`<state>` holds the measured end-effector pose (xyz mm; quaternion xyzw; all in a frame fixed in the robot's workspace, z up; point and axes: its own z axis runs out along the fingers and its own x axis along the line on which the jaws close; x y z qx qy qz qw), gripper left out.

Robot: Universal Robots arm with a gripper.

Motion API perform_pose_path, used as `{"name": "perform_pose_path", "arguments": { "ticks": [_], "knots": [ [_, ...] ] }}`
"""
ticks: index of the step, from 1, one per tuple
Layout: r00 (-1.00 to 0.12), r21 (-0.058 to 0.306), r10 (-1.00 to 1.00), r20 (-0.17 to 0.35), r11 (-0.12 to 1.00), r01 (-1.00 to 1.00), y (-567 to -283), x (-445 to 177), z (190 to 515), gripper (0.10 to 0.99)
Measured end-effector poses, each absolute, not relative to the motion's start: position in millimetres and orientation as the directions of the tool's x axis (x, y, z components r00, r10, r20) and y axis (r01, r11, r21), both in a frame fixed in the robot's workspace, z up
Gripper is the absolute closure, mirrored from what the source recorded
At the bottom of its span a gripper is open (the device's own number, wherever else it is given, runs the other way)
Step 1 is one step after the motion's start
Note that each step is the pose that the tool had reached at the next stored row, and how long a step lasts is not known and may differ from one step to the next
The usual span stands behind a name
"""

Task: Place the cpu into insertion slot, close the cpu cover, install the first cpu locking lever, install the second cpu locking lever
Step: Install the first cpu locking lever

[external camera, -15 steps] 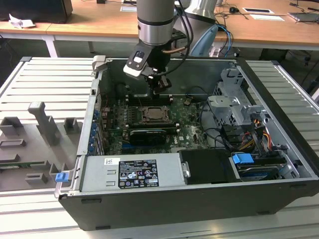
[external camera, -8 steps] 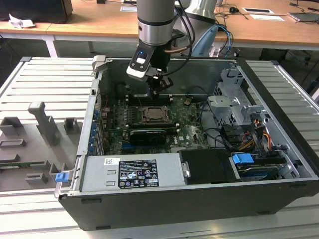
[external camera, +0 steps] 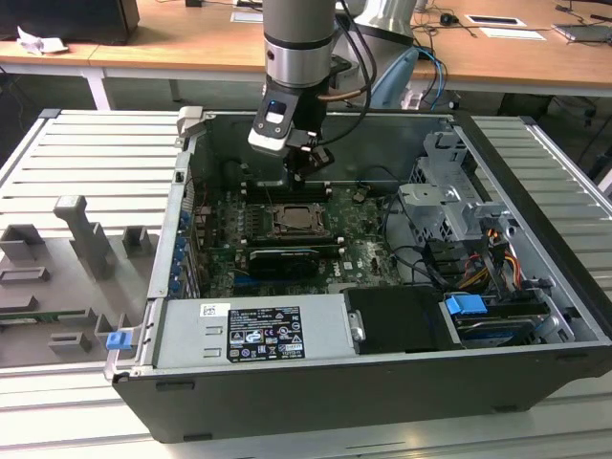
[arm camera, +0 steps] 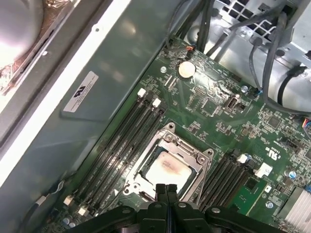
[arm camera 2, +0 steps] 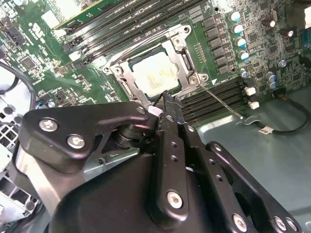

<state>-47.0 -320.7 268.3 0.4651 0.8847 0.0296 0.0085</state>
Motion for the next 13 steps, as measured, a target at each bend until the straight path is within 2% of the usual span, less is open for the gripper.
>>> {"name": "perform_pose_path", "arguments": {
  "ticks": [13],
  "knots": [
    [-0.704,0.06,0.71,0.012,0.702,0.71,-320.7,-47.1,268.3,0.98]
  ]
}}
